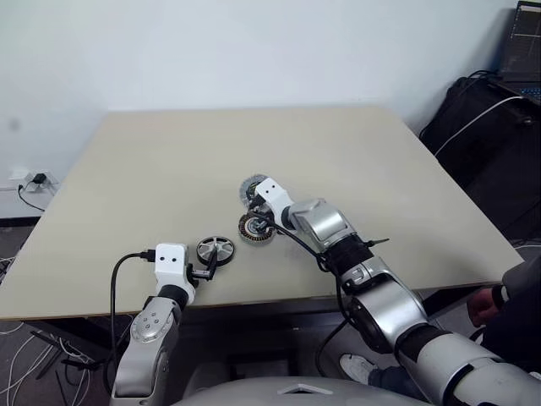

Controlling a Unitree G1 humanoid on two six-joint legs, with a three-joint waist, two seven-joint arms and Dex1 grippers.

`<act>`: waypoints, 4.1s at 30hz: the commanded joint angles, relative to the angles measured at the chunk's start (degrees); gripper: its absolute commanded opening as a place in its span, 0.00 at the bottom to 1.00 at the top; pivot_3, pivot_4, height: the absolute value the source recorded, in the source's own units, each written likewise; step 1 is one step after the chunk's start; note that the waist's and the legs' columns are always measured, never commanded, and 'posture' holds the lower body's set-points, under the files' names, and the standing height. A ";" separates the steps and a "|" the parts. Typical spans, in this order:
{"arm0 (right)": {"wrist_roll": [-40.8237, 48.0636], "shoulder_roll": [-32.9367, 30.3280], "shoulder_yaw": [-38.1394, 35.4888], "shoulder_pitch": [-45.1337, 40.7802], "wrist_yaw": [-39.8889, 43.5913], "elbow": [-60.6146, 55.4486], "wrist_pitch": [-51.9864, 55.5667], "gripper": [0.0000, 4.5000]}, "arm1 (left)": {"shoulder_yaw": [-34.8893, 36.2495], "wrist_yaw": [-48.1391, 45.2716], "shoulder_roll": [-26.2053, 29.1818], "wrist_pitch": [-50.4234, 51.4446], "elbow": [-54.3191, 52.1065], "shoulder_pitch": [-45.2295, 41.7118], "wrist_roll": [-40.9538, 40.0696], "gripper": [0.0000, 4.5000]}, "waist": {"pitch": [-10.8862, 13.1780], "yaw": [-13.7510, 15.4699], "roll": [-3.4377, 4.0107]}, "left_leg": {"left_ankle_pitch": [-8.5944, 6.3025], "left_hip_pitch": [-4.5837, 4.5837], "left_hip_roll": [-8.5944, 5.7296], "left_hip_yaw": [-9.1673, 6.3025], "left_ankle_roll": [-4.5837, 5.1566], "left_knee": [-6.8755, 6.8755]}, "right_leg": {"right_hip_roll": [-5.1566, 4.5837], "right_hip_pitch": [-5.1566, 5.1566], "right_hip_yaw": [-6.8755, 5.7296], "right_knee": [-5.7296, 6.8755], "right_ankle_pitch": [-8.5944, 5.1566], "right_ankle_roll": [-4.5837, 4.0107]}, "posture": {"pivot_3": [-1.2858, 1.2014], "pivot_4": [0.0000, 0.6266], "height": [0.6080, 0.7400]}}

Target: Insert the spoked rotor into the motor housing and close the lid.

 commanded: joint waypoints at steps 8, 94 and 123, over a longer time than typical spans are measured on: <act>0.96 0.20 -1.19 -2.67 -0.06 1.92 -1.18 0.01 | -0.15 0.37 -0.33 -1.00 -0.34 -0.35 -0.06 1.00 | 0.00 -0.01 0.00 | 0.00 0.00 0.01 0.00 0.00 0.00 | 0.00 0.00 0.00 0.00 0.00 0.00 | 0.52 0.00 1.00; 11.64 -7.28 -9.37 53.71 -9.68 -49.98 -27.01 0.01 | 12.82 -1.40 -9.12 14.90 -2.58 0.07 -40.55 1.00 | 0.40 1.76 -0.70 | -0.15 0.03 0.26 0.05 0.17 0.00 | -0.01 0.05 0.00 -0.06 -0.23 0.08 | 0.52 0.00 1.00; 12.55 -8.14 -9.42 54.21 -10.07 -50.49 -25.46 0.01 | 16.23 7.20 -9.61 22.80 3.46 -2.91 -56.61 1.00 | 0.37 1.88 -0.77 | -0.13 0.08 -0.09 0.02 0.13 0.06 | 0.00 0.14 0.01 -0.05 -0.23 0.08 | 0.52 0.00 1.00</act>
